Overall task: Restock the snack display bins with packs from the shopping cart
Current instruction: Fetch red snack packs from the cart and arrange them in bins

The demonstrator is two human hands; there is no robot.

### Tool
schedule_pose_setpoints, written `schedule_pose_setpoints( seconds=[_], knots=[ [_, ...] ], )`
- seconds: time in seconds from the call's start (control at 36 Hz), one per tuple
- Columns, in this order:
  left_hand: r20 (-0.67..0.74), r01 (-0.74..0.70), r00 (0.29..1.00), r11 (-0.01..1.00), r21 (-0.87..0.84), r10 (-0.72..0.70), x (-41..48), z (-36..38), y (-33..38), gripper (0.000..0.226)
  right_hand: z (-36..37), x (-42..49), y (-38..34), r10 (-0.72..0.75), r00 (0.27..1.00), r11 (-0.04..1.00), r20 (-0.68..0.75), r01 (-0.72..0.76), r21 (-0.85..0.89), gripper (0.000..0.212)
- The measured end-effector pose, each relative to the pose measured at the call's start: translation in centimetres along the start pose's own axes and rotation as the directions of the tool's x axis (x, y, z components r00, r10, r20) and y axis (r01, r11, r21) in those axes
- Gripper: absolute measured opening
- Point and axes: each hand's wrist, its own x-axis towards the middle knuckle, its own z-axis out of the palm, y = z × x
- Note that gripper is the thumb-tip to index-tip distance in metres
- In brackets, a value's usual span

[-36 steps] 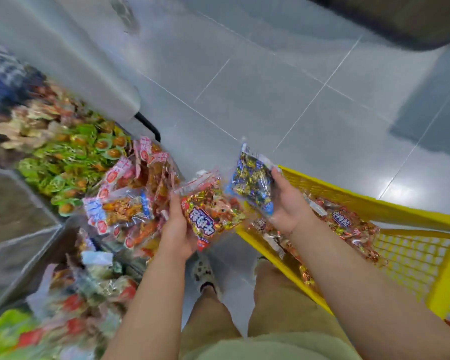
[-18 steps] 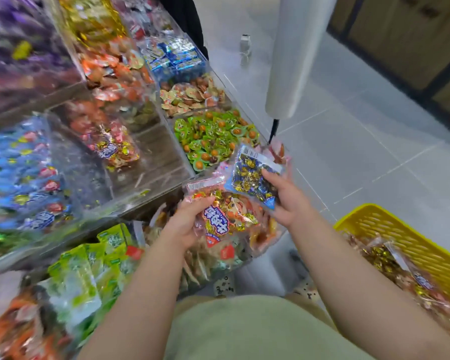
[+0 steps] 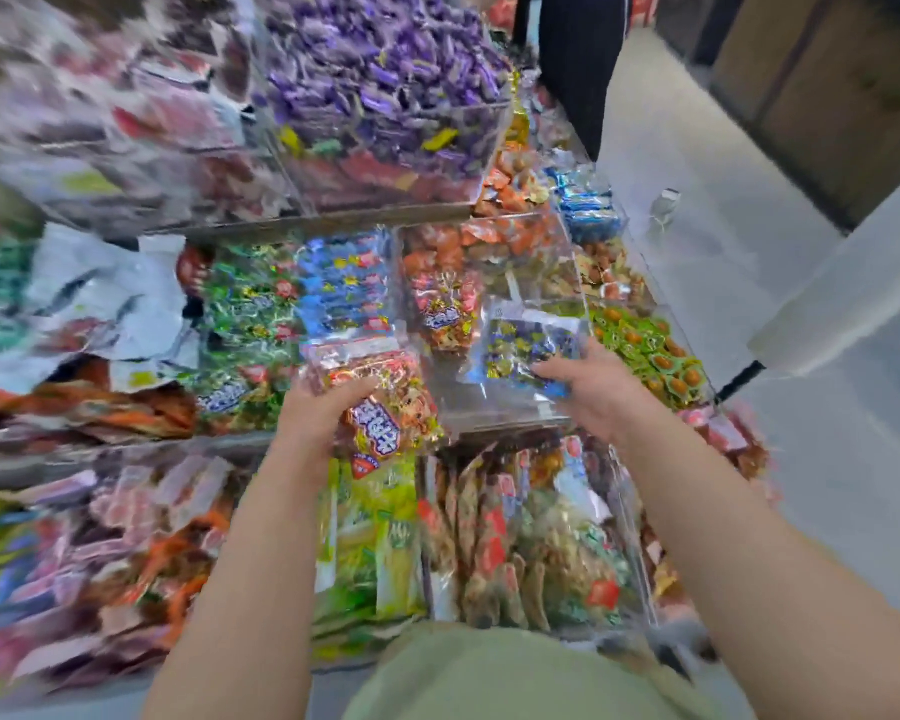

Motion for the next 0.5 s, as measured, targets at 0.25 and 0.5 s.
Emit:
schedule_pose_setpoints(
  seconds=[0.25, 0.5],
  knots=[
    [-0.199, -0.213, 0.962, 0.97, -0.114, 0.188, 0.6, -4.5, 3.8, 0.035, 4.1, 2.0, -3.5, -0.496, 0.857, 0.538, 0.139, 0.43, -0.725, 0.056],
    [-0.522, -0.269, 0.845, 0.935, -0.23, 0.115, 1.6, -5.5, 5.7, 0.096, 10.0, 3.8, -3.2, -0.614, 0.546, -0.009, 0.569, 0.717, -0.697, 0.041]
  ],
)
